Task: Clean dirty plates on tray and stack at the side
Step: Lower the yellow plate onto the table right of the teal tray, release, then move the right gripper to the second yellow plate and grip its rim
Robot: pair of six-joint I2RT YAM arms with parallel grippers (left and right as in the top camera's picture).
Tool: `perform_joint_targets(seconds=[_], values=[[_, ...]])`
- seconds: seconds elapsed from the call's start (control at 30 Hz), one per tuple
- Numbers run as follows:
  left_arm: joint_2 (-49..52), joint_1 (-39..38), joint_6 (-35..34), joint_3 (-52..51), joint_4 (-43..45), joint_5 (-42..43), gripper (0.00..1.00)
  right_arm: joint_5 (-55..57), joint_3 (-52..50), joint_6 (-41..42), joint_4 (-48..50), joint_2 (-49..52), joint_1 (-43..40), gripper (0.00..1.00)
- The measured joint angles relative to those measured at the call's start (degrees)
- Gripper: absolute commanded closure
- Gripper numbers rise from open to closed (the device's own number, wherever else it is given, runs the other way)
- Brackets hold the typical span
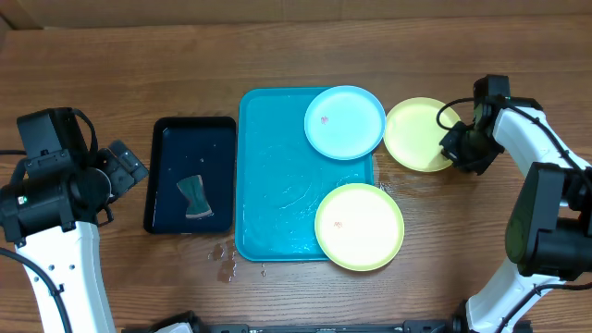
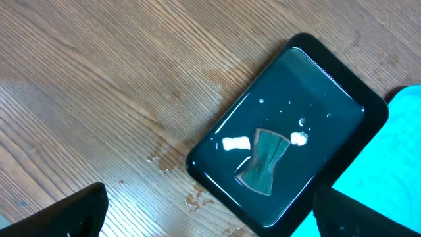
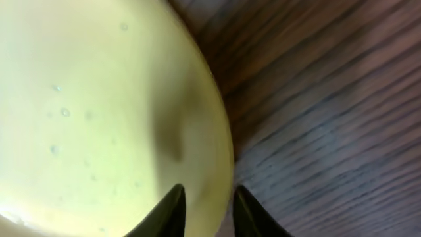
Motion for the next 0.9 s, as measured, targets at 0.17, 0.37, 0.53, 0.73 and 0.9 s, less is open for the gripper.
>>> perform_joint_targets(seconds=[0.17,0.37,0.53,0.73,0.9], values=[[0.0,0.0,0.0,0.0,0.0,0.0,0.0,-1.9,6.8,-4.7,-12.4,0.0,-0.2,0.7],[0.0,0.0,0.0,0.0,0.0,0.0,0.0,-5.8,15.5,-15.0,-30.0,-5.2,1.2,0.63],[0.0,0.0,0.0,0.0,0.0,0.0,0.0,-6.8,15.5,-17.7,-36.6,-7.4,4.5,0.63],[0.0,0.0,0.0,0.0,0.0,0.0,0.0,-7.2,8.6,-18.6,-34.6,-7.4,10.3,0.63],[0.0,0.0,0.0,0.0,0.0,0.0,0.0,-7.5,0.9,-17.7,-29.5,-7.4,15.4,0.64]])
